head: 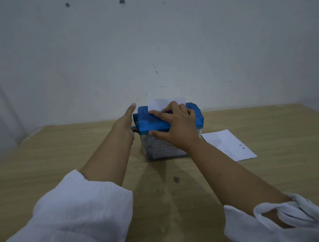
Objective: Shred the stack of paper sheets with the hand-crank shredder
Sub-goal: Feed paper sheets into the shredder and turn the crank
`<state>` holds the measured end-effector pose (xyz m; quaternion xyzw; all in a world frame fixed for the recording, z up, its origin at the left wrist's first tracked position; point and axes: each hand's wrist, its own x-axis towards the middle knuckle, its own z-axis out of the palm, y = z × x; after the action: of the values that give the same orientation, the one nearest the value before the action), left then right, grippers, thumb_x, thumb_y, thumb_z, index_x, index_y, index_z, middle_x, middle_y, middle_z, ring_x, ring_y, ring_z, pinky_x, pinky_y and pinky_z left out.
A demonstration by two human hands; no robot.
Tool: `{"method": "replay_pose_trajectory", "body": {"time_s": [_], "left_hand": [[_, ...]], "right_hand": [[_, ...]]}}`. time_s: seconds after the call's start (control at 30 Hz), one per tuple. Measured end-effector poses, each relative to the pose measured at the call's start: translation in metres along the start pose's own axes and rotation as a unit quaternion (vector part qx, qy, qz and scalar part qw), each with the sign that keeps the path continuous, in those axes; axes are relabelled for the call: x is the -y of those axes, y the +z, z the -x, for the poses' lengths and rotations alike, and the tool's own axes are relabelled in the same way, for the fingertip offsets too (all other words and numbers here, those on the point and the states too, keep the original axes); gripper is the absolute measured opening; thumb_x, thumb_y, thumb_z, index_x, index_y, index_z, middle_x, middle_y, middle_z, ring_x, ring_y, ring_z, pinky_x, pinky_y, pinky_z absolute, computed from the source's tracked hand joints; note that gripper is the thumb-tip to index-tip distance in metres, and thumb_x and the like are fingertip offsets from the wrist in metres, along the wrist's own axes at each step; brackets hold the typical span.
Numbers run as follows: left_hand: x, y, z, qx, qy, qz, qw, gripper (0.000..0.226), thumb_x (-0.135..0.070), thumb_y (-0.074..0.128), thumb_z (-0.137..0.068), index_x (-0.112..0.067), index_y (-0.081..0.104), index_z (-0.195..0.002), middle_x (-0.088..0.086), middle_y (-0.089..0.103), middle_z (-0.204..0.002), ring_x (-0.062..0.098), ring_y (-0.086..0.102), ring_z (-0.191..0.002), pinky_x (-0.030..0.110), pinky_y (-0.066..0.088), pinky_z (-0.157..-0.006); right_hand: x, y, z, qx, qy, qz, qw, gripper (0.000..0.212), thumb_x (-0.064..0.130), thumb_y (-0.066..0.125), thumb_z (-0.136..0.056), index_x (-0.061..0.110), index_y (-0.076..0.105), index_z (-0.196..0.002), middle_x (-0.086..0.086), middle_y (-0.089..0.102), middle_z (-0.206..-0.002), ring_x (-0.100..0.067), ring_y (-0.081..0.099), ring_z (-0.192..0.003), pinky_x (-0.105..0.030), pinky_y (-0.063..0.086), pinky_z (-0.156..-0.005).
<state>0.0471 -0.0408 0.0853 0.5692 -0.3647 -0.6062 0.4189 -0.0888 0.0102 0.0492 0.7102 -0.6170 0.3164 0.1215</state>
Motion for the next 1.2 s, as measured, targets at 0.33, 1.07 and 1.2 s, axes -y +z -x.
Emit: {"method": "replay_pose_trajectory", "body": {"time_s": [0.33, 1.07, 1.2], "left_hand": [[-0.016, 0.004, 0.007, 0.049, 0.013, -0.005, 0.999, 0.031, -0.019, 0.055, -0.094, -0.004, 0.043, -0.071, 0.007, 0.044, -0.073, 0.02, 0.045, -0.063, 0.028, 0.039, -0.046], [-0.001, 0.003, 0.006, -0.044, 0.248, 0.19, 0.949, 0.025, -0.038, 0.072, -0.079, -0.015, 0.065, -0.074, -0.004, 0.07, -0.082, 0.005, 0.063, -0.079, 0.017, 0.049, -0.072], [0.007, 0.002, 0.012, -0.051, 0.258, 0.239, 0.935, 0.022, -0.032, 0.066, -0.087, -0.015, 0.062, -0.073, -0.003, 0.07, -0.081, 0.007, 0.065, -0.084, 0.018, 0.048, -0.077]], "right_hand": [[0.002, -0.004, -0.001, 0.022, 0.007, 0.002, 1.0, 0.058, 0.057, 0.061, -0.079, 0.043, 0.045, -0.133, 0.004, 0.043, -0.115, -0.015, 0.037, -0.108, -0.029, 0.017, -0.093], [0.003, -0.003, -0.002, -0.004, 0.025, -0.041, 0.999, 0.055, 0.061, 0.06, -0.077, 0.043, 0.052, -0.128, 0.006, 0.044, -0.111, -0.013, 0.038, -0.109, -0.028, 0.015, -0.096], [0.003, -0.002, -0.002, -0.005, 0.029, -0.053, 0.998, 0.055, 0.06, 0.062, -0.076, 0.044, 0.052, -0.128, 0.007, 0.043, -0.109, -0.012, 0.037, -0.108, -0.026, 0.014, -0.095]]}}
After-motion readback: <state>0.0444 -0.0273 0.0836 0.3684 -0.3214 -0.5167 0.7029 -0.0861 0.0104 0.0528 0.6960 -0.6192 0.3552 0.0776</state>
